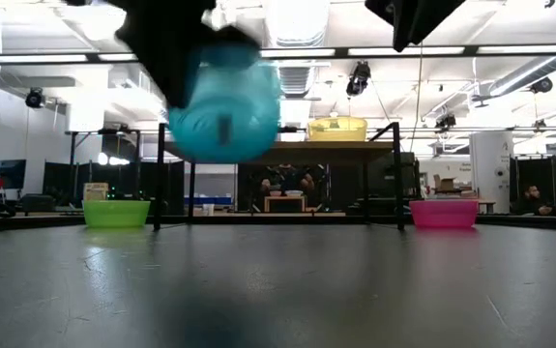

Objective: Place and stack bowls onto a shelf
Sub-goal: Stack the small blue bowl on top of the yellow bowl on the shelf

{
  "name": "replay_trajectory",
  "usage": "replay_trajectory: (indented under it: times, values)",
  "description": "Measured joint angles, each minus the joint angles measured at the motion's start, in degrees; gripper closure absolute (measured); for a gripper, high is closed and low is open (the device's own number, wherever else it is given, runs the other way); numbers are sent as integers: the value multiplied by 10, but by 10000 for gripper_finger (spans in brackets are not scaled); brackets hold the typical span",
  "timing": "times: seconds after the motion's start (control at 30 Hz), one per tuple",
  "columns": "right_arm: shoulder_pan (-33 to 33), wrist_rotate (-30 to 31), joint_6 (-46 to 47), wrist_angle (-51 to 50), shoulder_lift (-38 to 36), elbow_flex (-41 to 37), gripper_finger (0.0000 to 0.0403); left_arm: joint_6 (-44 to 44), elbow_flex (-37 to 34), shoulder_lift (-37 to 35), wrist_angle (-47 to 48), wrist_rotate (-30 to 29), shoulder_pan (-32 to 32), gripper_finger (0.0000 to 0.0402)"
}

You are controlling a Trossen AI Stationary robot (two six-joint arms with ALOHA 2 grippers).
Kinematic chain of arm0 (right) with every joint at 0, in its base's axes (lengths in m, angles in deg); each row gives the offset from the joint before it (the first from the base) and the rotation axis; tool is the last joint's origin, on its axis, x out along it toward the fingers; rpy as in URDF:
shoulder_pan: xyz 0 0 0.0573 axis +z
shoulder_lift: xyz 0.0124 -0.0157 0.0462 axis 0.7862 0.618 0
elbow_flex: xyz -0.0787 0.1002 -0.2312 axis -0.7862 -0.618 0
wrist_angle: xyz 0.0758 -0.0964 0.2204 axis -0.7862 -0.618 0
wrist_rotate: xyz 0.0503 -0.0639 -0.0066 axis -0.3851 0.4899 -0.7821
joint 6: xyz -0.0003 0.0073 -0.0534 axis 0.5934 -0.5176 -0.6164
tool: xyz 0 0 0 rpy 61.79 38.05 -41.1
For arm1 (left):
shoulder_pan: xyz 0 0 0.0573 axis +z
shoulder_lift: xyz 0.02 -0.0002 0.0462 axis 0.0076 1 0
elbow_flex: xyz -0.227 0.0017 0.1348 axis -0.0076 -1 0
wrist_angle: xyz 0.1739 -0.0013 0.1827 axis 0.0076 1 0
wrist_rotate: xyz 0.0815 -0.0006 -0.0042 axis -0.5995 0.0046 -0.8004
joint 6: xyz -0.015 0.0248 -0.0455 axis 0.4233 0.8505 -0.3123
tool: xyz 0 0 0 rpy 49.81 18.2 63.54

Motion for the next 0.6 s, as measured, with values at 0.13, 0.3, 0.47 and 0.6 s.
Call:
replay_trajectory:
  times: [0.13,0.3,0.47,0.6]
  values:
    - [26,34,-55,23,12,0,294,77,21,0,-53,21,0,401]
    - [39,34,-95,68,17,0,294,152,25,0,-114,20,0,401]
    - [38,15,-119,107,17,0,294,195,25,0,-145,20,0,401]
    - [38,-18,-134,139,17,0,294,223,25,0,-166,20,1,401]
